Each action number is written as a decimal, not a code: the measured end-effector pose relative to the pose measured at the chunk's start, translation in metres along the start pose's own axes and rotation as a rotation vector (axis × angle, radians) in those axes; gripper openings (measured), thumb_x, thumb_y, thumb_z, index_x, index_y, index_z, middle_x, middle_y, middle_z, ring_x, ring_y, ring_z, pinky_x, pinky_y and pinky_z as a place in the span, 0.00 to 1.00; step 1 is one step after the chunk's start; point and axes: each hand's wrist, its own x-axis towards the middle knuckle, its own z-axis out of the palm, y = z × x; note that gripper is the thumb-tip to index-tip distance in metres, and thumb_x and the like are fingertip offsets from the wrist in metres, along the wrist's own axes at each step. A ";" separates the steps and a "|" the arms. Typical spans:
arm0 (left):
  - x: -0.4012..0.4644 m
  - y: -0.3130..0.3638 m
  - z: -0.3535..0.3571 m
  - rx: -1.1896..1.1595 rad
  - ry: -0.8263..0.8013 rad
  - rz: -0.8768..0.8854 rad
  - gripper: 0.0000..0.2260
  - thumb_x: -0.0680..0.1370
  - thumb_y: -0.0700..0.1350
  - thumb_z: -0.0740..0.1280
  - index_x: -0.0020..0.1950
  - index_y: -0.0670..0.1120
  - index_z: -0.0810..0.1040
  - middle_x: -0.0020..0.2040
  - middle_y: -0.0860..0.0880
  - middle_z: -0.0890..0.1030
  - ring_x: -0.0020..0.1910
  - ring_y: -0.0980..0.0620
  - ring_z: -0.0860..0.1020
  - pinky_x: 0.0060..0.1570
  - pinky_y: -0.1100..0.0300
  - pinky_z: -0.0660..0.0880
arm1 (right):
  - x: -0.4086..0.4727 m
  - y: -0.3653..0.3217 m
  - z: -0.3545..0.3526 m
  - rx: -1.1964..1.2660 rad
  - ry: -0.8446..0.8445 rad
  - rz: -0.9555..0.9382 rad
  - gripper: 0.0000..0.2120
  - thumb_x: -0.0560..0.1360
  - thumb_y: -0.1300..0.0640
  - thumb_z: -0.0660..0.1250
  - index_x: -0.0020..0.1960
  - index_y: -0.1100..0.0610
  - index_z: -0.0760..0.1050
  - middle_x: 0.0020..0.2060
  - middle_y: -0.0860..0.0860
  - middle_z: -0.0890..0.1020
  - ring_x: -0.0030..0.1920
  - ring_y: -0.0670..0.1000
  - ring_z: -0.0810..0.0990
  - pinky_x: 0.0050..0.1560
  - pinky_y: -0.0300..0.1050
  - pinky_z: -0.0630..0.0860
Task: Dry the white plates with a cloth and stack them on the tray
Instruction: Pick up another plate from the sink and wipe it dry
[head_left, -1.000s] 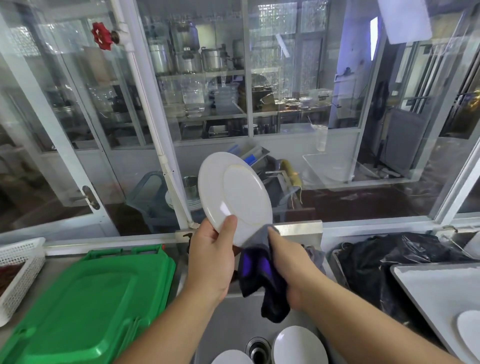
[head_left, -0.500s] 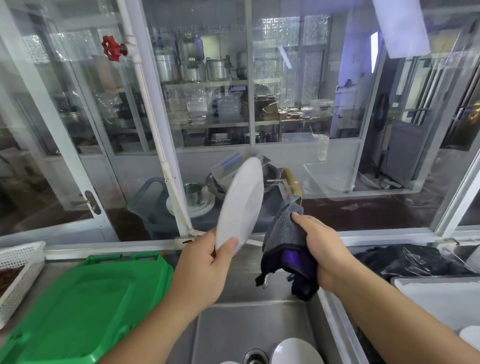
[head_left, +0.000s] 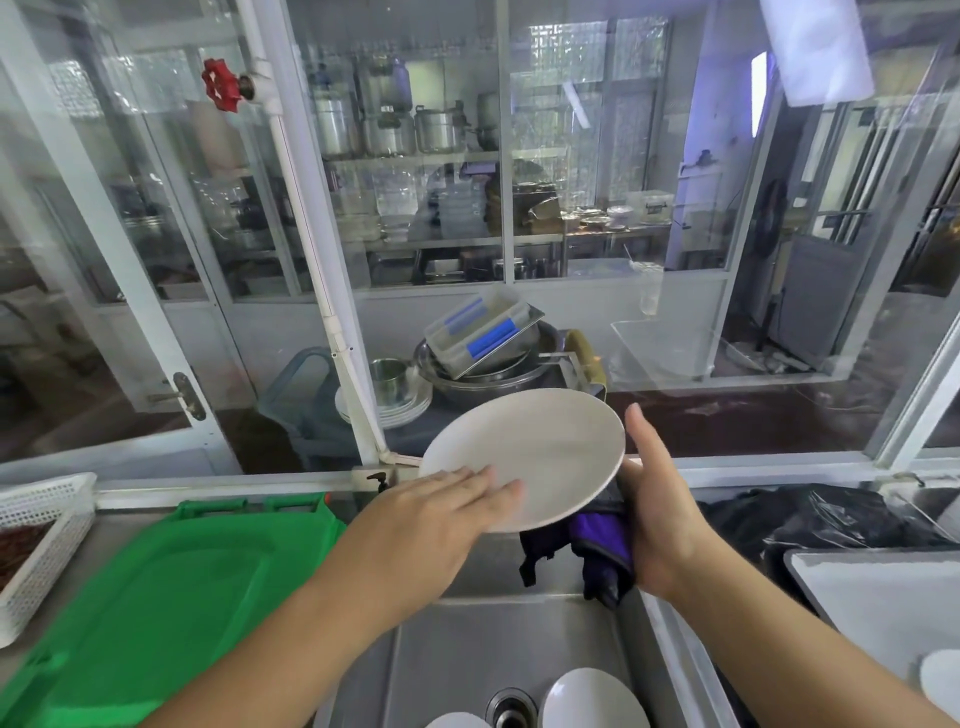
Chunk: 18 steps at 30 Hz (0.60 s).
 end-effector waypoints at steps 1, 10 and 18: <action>0.001 -0.001 0.002 0.010 0.001 0.010 0.35 0.64 0.33 0.81 0.70 0.49 0.82 0.65 0.48 0.84 0.60 0.50 0.85 0.58 0.52 0.83 | 0.001 0.002 -0.002 -0.005 0.000 -0.012 0.38 0.68 0.26 0.69 0.62 0.55 0.86 0.60 0.63 0.86 0.57 0.65 0.87 0.48 0.57 0.86; 0.004 0.000 0.020 -0.029 0.021 0.000 0.30 0.69 0.44 0.78 0.71 0.54 0.81 0.68 0.50 0.83 0.65 0.48 0.83 0.63 0.48 0.80 | 0.012 0.023 -0.011 0.164 0.052 -0.077 0.29 0.69 0.36 0.70 0.60 0.56 0.86 0.59 0.65 0.85 0.56 0.67 0.86 0.53 0.65 0.85; 0.006 0.002 0.028 -0.669 0.222 -0.484 0.25 0.82 0.63 0.60 0.80 0.60 0.67 0.76 0.66 0.69 0.75 0.68 0.65 0.73 0.64 0.62 | 0.018 0.031 -0.027 0.242 0.046 -0.068 0.27 0.67 0.35 0.71 0.56 0.53 0.88 0.59 0.63 0.86 0.52 0.66 0.87 0.53 0.64 0.82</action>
